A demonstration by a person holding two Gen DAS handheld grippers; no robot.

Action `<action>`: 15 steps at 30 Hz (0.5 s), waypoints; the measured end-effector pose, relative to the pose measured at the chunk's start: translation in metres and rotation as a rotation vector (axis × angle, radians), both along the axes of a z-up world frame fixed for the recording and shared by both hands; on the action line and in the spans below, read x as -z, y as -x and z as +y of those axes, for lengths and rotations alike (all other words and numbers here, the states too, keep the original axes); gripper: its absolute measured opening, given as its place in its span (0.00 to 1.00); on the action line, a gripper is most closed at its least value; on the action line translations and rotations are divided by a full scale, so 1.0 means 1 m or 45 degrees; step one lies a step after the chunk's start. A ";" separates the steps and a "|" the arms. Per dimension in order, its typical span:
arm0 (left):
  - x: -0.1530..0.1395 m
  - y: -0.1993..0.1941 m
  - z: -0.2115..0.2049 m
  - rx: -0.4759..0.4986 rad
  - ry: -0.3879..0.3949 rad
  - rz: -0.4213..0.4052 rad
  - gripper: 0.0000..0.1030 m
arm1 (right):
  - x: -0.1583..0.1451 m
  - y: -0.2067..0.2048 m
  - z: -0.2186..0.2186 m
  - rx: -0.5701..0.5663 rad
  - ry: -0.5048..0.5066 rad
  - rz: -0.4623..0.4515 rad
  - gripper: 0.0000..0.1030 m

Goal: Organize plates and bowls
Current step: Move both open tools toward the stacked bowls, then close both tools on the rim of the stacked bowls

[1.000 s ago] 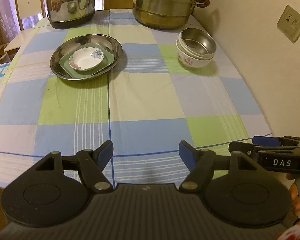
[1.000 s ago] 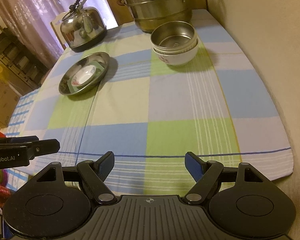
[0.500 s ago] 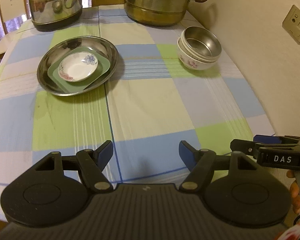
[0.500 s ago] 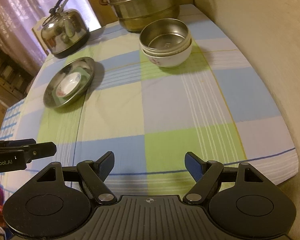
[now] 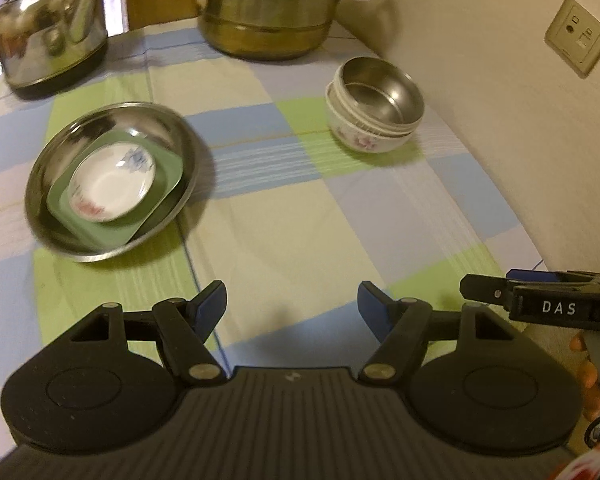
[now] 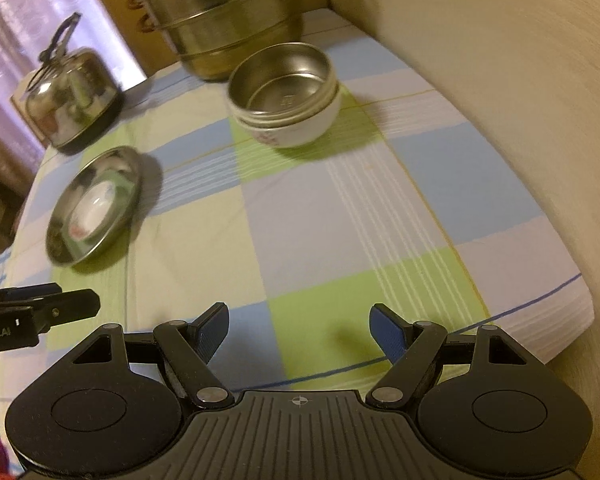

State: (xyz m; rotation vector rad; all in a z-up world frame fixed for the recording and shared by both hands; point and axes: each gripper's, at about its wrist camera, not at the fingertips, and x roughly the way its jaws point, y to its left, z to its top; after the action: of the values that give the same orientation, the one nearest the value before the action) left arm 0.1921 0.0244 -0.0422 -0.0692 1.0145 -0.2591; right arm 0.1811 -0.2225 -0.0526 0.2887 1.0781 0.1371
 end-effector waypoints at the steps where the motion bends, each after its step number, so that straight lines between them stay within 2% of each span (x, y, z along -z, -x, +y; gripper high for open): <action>1: 0.000 -0.003 -0.002 0.009 0.004 -0.006 0.68 | -0.001 -0.002 -0.001 0.011 0.003 -0.008 0.75; 9: -0.010 -0.049 -0.034 0.036 0.044 -0.115 0.68 | -0.012 -0.044 -0.019 0.064 0.044 -0.123 0.75; 15: -0.016 -0.094 -0.064 -0.030 0.073 -0.196 0.65 | -0.017 -0.097 -0.029 0.029 0.044 -0.213 0.75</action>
State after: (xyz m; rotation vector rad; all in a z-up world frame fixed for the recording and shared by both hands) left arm 0.2861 -0.0395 -0.0265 -0.1112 0.8533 -0.2680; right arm 0.2785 -0.2514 -0.0353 0.2539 0.9102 0.1203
